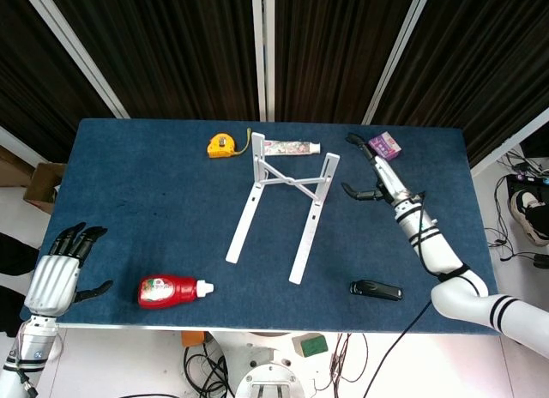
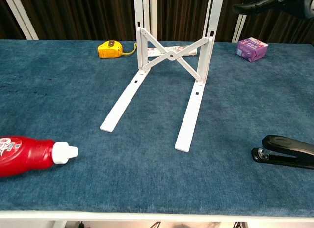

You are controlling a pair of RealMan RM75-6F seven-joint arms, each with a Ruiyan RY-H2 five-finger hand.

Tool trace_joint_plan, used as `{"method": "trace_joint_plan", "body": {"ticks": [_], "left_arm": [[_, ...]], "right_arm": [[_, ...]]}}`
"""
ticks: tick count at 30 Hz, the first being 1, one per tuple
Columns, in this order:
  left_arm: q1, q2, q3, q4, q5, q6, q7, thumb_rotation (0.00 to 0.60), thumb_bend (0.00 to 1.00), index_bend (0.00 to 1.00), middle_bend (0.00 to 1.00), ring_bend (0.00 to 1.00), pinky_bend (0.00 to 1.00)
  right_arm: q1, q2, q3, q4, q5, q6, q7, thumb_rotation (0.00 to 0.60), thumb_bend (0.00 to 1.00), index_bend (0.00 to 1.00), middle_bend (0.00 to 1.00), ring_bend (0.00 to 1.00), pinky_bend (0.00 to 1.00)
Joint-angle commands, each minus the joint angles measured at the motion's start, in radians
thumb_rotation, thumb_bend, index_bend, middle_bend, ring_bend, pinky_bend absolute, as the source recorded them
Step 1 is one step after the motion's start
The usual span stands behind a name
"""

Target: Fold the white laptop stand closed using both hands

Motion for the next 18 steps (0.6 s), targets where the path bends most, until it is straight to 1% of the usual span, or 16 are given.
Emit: {"method": "trace_joint_plan", "body": {"ticks": [1, 4, 7, 9, 13, 16, 18], "left_arm": [[-0.002, 0.006, -0.004, -0.005, -0.007, -0.006, -0.005, 0.6, 0.05, 0.17, 0.17, 0.08, 0.13], [-0.003, 0.014, -0.01, -0.008, -0.018, -0.008, -0.007, 0.6, 0.05, 0.17, 0.17, 0.08, 0.13], [-0.004, 0.029, -0.02, -0.013, -0.024, -0.001, -0.005, 0.6, 0.05, 0.17, 0.17, 0.08, 0.13], [-0.008, 0.04, -0.028, -0.017, -0.026, 0.001, -0.004, 0.6, 0.05, 0.17, 0.17, 0.08, 0.13], [-0.028, 0.071, -0.055, -0.03, -0.031, -0.004, -0.007, 0.6, 0.05, 0.17, 0.17, 0.08, 0.13], [-0.054, 0.093, -0.076, -0.042, -0.033, -0.025, -0.023, 0.6, 0.05, 0.17, 0.17, 0.08, 0.13], [-0.086, 0.106, -0.094, -0.048, -0.036, -0.056, -0.041, 0.6, 0.05, 0.17, 0.17, 0.08, 0.13]], "right_arm": [[0.027, -0.025, -0.019, 0.003, -0.063, -0.038, 0.083, 0.6, 0.3, 0.03, 0.08, 0.0, 0.03], [0.019, -0.011, -0.073, -0.036, -0.181, -0.008, 0.166, 0.6, 0.31, 0.03, 0.08, 0.0, 0.03], [-0.001, 0.022, -0.151, -0.08, -0.311, 0.054, 0.253, 0.6, 0.32, 0.03, 0.08, 0.0, 0.03], [-0.011, 0.042, -0.194, -0.097, -0.369, 0.089, 0.292, 0.6, 0.32, 0.03, 0.08, 0.0, 0.03], [-0.038, 0.076, -0.271, -0.116, -0.459, 0.178, 0.342, 0.6, 0.32, 0.03, 0.08, 0.0, 0.04], [-0.054, 0.097, -0.305, -0.127, -0.491, 0.227, 0.345, 0.6, 0.32, 0.03, 0.09, 0.0, 0.05], [-0.065, 0.114, -0.322, -0.136, -0.502, 0.254, 0.329, 0.6, 0.32, 0.03, 0.09, 0.0, 0.06]]}}
